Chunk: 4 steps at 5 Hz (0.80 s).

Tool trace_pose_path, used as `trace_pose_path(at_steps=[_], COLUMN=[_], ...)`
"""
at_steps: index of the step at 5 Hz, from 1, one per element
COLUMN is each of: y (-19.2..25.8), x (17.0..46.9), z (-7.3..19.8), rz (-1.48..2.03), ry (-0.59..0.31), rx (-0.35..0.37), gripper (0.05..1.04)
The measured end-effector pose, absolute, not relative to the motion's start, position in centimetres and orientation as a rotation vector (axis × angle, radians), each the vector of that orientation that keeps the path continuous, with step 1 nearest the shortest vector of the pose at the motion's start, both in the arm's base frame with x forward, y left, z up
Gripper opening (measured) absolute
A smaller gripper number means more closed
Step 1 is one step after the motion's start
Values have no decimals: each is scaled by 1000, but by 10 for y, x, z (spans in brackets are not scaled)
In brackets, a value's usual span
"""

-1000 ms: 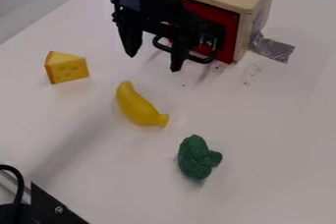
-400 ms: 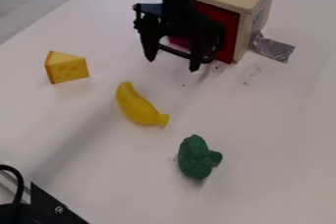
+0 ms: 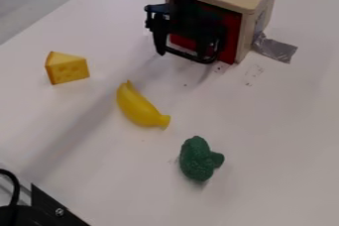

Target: Open the drawer

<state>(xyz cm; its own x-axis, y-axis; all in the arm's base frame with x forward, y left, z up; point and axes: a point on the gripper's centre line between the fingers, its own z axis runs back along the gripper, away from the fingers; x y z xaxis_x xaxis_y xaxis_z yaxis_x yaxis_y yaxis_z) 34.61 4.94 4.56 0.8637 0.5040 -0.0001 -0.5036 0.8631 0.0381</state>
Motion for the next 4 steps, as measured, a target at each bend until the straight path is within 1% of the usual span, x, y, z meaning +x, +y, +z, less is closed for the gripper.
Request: trace_pose_path(at_steps=[1,2,3,4], y=[66,82,87,90], x=[353,353,354,353], z=[41,30,20,20], rz=[658,777,818,833], ry=[-13,-10,-5,0], rx=[14,11,1,7], gripper=[999,999,972,698])
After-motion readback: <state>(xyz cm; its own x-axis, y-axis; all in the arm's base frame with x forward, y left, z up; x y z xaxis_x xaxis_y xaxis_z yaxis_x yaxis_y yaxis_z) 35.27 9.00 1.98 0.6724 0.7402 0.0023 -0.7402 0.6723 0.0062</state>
